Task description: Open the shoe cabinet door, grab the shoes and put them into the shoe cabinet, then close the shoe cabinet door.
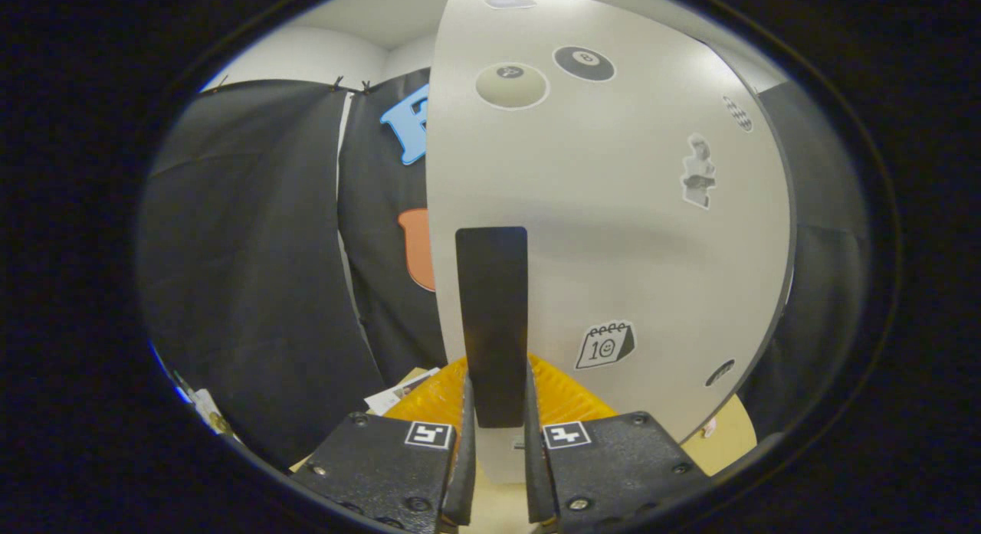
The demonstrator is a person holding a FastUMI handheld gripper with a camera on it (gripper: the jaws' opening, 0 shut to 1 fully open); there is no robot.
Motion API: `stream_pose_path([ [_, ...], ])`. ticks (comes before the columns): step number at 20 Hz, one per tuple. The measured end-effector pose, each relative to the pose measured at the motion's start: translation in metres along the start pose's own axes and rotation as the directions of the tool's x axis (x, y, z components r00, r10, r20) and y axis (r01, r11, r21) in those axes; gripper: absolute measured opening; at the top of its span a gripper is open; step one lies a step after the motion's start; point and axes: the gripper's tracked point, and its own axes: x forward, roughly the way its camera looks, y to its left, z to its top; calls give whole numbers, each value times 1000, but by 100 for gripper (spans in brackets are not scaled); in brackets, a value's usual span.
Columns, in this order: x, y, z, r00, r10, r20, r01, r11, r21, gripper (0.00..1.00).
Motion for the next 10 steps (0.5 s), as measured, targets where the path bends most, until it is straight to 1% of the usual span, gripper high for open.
stream_pose_path([
  [2, -13, -3, -2, 1000, -3, 0, 3, 1000, -8, 29],
  [5, -34, -9, -6, 1000, -5, -1, 5, 1000, 7, 29],
  [10, -63, -24, -12, 1000, -30, 3, 30, 999, 33, 28],
])
